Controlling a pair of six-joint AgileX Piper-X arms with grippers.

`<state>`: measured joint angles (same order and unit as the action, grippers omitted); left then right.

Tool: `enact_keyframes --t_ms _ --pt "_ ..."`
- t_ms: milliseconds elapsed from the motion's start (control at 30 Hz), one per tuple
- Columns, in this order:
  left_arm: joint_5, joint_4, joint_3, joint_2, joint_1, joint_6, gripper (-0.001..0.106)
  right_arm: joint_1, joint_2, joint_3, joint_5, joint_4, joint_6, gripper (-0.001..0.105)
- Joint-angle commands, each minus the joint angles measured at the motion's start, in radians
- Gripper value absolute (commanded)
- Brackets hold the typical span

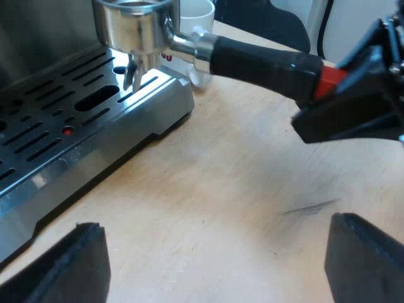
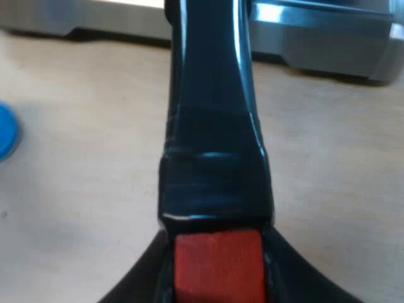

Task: Grind coffee beans and then tamp

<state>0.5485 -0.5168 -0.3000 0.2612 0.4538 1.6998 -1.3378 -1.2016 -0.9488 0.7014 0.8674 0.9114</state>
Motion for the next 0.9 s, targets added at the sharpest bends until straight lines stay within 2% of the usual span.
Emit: enact_keyframes --t_ms 33,200,367,500,667,800,900 --pt "0.01 0.005 -0.001 -0.007 0.005 0.009 0.071 -0.029 0.024 0.005 0.058 -0.012 0.048 0.0" --pt "0.01 0.005 -0.001 -0.007 0.005 0.009 0.071 -0.035 0.026 0.023 -0.009 -0.041 0.12 0.0" --pt "0.01 0.005 -0.001 -0.007 0.005 0.009 0.071 -0.035 0.026 0.068 -0.106 -0.174 0.226 0.0" --pt "0.01 0.005 -0.001 -0.007 0.005 0.009 0.071 -0.035 0.026 0.108 -0.117 -0.247 0.253 0.0" --pt "0.01 0.005 -0.001 -0.007 0.005 0.009 0.071 -0.028 0.026 0.18 -0.137 -0.342 0.349 0.0" --pt "0.01 0.005 -0.001 -0.007 0.005 0.009 0.071 0.006 0.026 0.22 -0.224 -0.395 0.352 0.0" --pt "0.01 0.005 -0.001 -0.007 0.005 0.009 0.071 0.047 0.026 0.256 -0.271 -0.456 0.391 0.0"
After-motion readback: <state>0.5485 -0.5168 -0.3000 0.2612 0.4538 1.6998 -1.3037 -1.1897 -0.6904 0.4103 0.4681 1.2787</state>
